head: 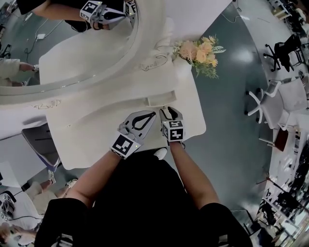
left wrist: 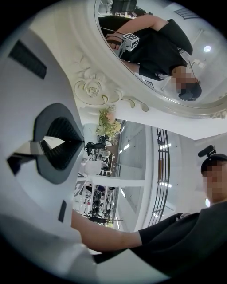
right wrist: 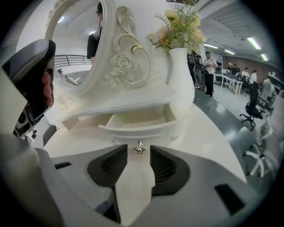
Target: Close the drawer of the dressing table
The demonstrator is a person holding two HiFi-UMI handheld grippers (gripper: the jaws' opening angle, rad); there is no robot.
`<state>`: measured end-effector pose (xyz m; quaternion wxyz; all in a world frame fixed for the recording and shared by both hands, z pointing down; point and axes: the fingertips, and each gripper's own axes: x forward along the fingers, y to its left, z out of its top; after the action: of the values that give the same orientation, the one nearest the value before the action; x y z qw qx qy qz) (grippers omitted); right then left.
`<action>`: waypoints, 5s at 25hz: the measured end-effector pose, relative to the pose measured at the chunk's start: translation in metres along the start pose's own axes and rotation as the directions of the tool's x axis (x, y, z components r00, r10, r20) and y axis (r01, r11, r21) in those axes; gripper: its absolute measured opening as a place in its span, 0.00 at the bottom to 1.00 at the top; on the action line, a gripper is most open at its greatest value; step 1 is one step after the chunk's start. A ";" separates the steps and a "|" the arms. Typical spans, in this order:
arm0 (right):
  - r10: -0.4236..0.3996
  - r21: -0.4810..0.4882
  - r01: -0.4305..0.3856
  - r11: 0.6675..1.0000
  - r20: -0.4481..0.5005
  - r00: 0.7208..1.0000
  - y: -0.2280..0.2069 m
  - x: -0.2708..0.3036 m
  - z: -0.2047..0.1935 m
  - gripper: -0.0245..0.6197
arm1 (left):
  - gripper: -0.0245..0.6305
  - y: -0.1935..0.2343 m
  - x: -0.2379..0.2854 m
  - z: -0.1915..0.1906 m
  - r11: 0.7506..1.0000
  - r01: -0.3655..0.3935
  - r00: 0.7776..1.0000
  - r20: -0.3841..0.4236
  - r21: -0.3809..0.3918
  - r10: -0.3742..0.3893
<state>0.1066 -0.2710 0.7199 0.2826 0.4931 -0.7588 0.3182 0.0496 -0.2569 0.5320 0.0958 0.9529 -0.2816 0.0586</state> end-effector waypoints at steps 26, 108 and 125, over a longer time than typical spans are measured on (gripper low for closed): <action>-0.017 0.051 0.017 0.999 0.001 1.000 -0.005 0.028 0.017 0.19 | 0.03 0.028 0.006 -0.016 0.999 -0.013 1.000 -0.009 -0.046 0.012; 0.461 -0.440 -0.220 0.870 0.572 0.678 0.107 -0.384 0.101 0.04 | 0.03 -0.170 -0.094 0.145 0.986 -0.142 0.981 0.145 0.089 0.128; 0.505 -0.467 -0.256 0.846 0.551 0.664 0.122 -0.397 0.092 0.04 | 0.03 -0.181 -0.113 0.147 0.979 -0.185 0.972 0.160 0.088 0.169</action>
<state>0.1230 -0.0773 0.3411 0.0072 0.3408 -0.9394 0.0372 0.0628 -0.0805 0.3427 0.0195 0.9293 -0.3686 0.0084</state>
